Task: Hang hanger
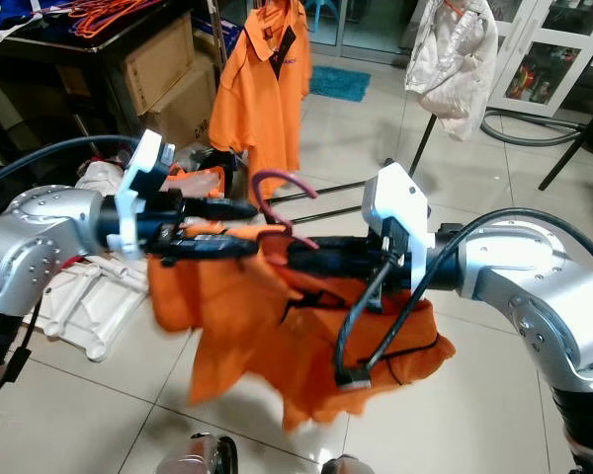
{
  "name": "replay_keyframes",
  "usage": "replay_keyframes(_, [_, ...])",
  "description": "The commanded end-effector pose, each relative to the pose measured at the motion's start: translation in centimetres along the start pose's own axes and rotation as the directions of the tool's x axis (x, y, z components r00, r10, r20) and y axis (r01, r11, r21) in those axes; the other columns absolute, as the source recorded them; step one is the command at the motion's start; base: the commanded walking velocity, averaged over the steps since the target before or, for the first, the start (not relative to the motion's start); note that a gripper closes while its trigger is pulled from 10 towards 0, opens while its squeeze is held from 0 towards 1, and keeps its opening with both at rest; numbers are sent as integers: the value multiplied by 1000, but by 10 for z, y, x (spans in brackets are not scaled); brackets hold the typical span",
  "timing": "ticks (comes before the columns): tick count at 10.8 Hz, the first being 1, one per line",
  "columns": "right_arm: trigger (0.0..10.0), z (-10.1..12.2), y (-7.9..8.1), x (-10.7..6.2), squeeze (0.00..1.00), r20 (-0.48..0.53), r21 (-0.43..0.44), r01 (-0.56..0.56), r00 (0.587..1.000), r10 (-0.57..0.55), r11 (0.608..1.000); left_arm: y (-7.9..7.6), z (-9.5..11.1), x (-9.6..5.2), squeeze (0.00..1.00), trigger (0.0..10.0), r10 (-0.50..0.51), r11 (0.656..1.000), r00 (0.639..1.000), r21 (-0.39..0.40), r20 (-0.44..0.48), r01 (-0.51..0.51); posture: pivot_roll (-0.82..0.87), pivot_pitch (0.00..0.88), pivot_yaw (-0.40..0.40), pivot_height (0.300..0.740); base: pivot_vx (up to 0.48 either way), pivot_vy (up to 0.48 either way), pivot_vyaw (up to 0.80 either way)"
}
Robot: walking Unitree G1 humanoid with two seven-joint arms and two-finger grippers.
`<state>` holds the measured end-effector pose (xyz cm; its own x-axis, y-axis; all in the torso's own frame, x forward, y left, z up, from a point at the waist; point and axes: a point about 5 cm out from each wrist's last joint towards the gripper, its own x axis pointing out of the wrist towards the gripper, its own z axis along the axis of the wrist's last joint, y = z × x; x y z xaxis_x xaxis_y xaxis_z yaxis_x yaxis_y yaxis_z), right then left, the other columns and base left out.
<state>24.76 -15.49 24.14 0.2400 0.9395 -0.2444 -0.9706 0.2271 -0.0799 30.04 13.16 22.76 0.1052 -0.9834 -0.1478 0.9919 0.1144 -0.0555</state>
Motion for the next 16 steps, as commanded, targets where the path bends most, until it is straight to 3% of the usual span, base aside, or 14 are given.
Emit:
replay_keyframes(1, [10000, 12, 6, -3, 0, 24, -50, -35, 999, 36, 998, 0, -2, -1, 0, 3922, -6, 1000, 1000, -9, -29, 6, -50, 91, 26, 740, 0, 0, 0])
replay_keyframes(2, [10000, 12, 7, -4, 0, 19, -52, -43, 999, 44, 998, 1, -2, -1, 0, 0, -24, 1000, 999, -20, -27, 23, -50, 91, 25, 740, 0, 0, 0])
replay_keyframes(7, [10000, 16, 7, -3, 0, 3, -69, -74, 997, 74, 995, -3, -9, -3, 0, 0, -96, 995, 991, -39, -90, 93, -54, 83, 18, 740, 0, 0, 0])
replay_keyframes(9, [10000, 18, 7, -3, 0, -3, -79, -84, 996, 84, 993, 2, -11, -1, 0, 0, -44, 998, 987, 29, -152, 48, -54, 77, 17, 740, 0, 0, 0])
replay_keyframes(10, [10000, 18, 7, -3, 0, -4, -82, -85, 996, 85, 993, 7, -12, 1, 0, 10000, 5, 999, 987, 43, -159, 2, -55, 76, 18, 740, 0, 0, 0])
replay_keyframes(11, [10000, 19, 7, -3, 0, -6, -84, -86, 996, 86, 993, 6, -11, 2, 1000, 10000, -11, 1000, 989, 15, -149, 13, -55, 76, 18, 740, 0, 0, 0])
replay_keyframes(12, [10000, 19, 7, -2, 0, -7, -85, -89, 996, 89, 992, 4, -10, 2, 1000, 10000, -37, 999, 989, 6, -146, 38, -55, 76, 18, 740, 0, 0, 0])
replay_keyframes(13, [10000, 19, 7, -2, 0, -7, -85, -91, 996, 91, 992, 4, -11, 2, 1000, 10000, -38, 998, 986, 46, -161, 46, -56, 79, 21, 740, 0, 0, 0])
replay_keyframes(14, [10000, 19, 7, -2, 0, -8, -84, -95, 995, 95, 992, 4, -12, 3, 0, 10000, -45, 997, 986, 59, -161, 55, -57, 79, 23, 740, 0, 0, 0])
replay_keyframes(16, [10000, 19, 8, 0, 0, -8, -83, -102, 995, 102, 991, -1, -14, 4, 0, 10000, -92, 994, 981, 46, -169, 101, -57, 81, 23, 740, 0, 0, 0])
